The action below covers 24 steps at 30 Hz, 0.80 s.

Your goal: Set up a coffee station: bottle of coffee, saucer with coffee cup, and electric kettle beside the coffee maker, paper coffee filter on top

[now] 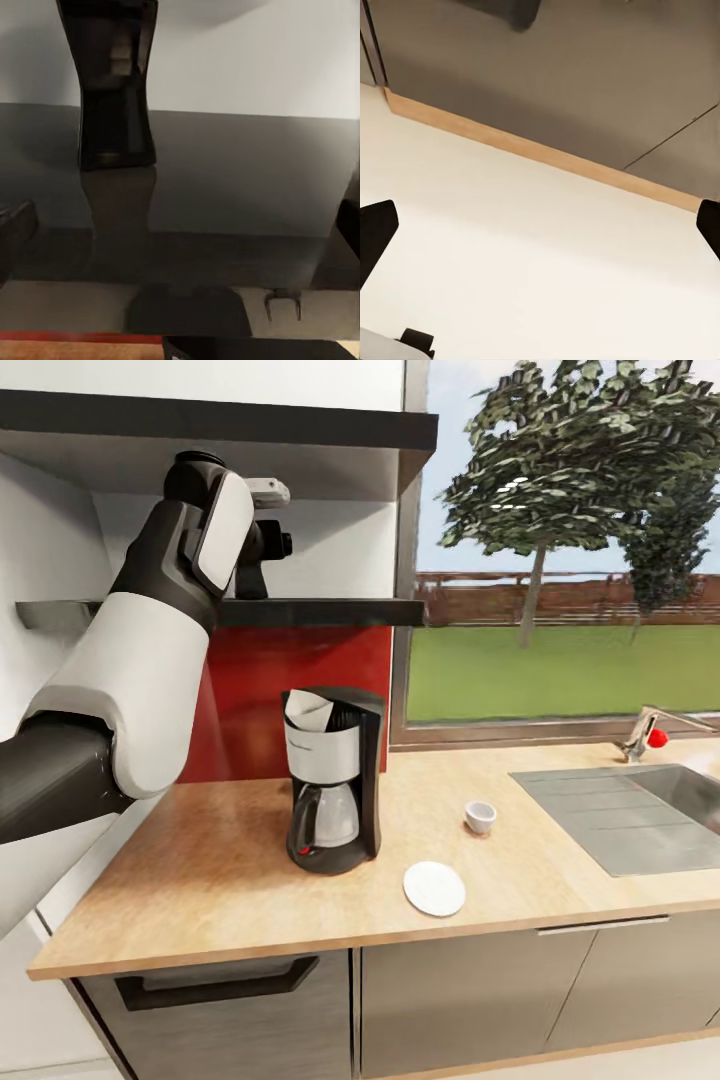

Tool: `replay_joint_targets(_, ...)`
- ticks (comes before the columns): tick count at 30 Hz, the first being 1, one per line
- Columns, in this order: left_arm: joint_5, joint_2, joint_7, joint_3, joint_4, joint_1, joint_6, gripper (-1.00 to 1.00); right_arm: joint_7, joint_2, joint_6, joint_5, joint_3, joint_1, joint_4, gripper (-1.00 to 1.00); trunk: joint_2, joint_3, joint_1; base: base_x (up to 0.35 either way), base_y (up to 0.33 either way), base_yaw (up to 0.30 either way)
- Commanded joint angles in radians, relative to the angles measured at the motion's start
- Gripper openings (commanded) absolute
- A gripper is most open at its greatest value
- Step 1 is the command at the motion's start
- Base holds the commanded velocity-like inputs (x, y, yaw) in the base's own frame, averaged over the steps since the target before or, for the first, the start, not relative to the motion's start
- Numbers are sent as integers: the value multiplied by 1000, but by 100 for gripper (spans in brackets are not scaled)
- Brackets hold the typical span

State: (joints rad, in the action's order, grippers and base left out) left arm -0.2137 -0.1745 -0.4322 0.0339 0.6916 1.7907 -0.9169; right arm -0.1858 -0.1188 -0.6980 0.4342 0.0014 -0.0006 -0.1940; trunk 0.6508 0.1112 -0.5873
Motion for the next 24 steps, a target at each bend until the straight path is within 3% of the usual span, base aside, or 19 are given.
replay_joint_targets(1, -10, 0, -10, 3, 1, 1, -2, 100, -9, 0, 0, 11, 0, 0, -1, 100, 1, 2, -1, 154, 0, 0)
replay_joint_targets(5, -9, 0, -12, 31, 9, 1, -2, 100, -9, -1, 0, 11, 0, 0, -1, 100, 1, 2, -1, 78, 0, 0)
replay_joint_targets(9, -1, 0, -14, 108, 36, 1, -4, 100, -8, -1, 1, 11, 0, 0, -1, 100, 1, 2, -1, 157, 13, 0)
replay_joint_targets(12, 12, 0, -14, 136, 43, 1, -5, 100, -8, 0, 1, 11, 0, 0, -1, 100, 1, 2, -1, 199, 27, 0)
replay_joint_targets(24, 19, 0, -15, 149, 46, 1, -5, 100, -3, -1, 3, 12, 1, 0, 60, 100, 1, 2, -1, 75, 3, 0)
